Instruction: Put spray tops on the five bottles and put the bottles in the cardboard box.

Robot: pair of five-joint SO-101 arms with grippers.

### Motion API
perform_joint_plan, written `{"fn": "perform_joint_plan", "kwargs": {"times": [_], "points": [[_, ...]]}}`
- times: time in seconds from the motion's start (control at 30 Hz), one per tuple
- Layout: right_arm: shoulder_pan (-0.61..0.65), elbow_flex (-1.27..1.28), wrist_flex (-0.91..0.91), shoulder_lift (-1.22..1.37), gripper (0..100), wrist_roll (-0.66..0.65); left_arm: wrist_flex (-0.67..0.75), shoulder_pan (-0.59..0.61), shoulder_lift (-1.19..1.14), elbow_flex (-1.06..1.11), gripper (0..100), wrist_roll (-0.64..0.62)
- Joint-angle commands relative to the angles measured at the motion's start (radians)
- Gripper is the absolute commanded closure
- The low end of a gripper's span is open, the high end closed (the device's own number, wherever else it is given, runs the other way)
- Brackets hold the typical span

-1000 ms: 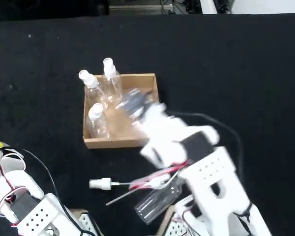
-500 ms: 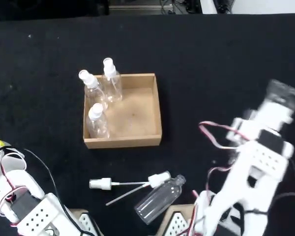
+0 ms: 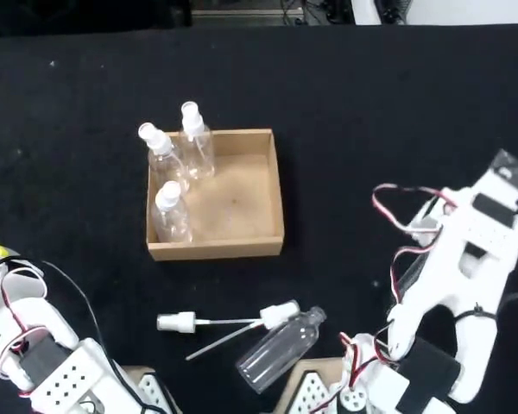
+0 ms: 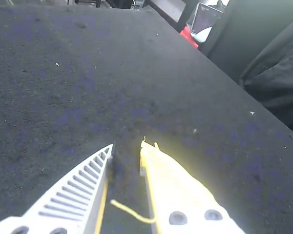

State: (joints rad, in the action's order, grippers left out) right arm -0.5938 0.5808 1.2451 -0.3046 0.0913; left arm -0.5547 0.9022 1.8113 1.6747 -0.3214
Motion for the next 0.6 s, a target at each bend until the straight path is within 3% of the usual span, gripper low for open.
{"fn": "perform_joint_plan", "kwargs": {"times": [0.0,0.17,0.27,0.37,0.57], "points": [[0.018,-0.157,0.126,0.001,56.0,-0.350,0.026,-0.005,0.012,0.021,92,0.002],[-0.041,-0.127,0.207,0.007,56.0,-1.293,0.028,-0.010,0.012,0.021,92,0.002],[-0.115,-0.061,0.166,0.007,56.0,-1.734,0.026,-0.010,0.012,0.021,92,0.002],[-0.189,-0.022,0.101,0.007,56.0,-1.989,0.026,-0.010,0.012,0.024,92,0.002],[-0.278,0.028,0.049,0.007,56.1,-2.239,0.028,-0.010,0.012,0.025,92,0.002]]}}
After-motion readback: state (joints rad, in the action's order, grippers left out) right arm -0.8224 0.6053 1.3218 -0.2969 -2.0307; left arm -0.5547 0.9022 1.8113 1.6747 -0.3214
